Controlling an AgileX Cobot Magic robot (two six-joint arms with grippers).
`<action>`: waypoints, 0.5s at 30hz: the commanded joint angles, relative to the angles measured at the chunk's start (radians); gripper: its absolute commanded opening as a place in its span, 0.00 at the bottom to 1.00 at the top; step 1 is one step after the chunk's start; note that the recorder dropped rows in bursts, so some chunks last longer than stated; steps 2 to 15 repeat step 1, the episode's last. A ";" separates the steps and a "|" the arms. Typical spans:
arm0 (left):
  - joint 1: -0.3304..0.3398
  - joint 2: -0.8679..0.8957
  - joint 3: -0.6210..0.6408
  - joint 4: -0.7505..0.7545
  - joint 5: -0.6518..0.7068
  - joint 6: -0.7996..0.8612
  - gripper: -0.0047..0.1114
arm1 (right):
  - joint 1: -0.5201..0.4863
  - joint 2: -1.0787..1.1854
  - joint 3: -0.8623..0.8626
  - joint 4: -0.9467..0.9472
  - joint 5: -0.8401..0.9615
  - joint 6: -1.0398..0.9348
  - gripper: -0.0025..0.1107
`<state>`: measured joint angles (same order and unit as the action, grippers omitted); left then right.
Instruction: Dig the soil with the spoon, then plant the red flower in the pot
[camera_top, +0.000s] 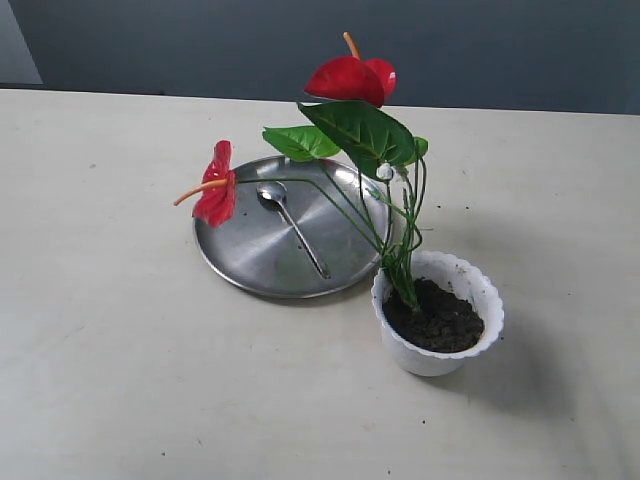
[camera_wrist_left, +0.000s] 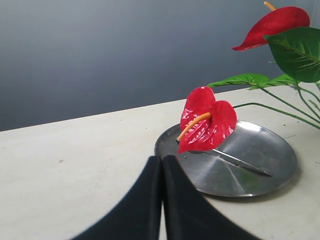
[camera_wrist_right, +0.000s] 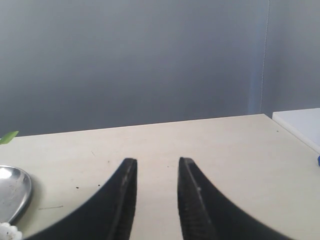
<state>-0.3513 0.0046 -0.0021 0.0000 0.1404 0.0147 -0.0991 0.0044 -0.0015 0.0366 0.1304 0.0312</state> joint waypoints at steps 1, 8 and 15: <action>-0.007 -0.005 0.002 0.000 -0.013 -0.004 0.05 | -0.005 -0.004 0.002 -0.005 -0.005 -0.006 0.28; -0.007 -0.005 0.002 0.000 -0.013 -0.004 0.05 | -0.005 -0.004 0.002 -0.005 -0.005 -0.006 0.28; -0.007 -0.005 0.002 0.000 -0.013 -0.004 0.05 | -0.005 -0.004 0.002 -0.005 -0.005 -0.006 0.28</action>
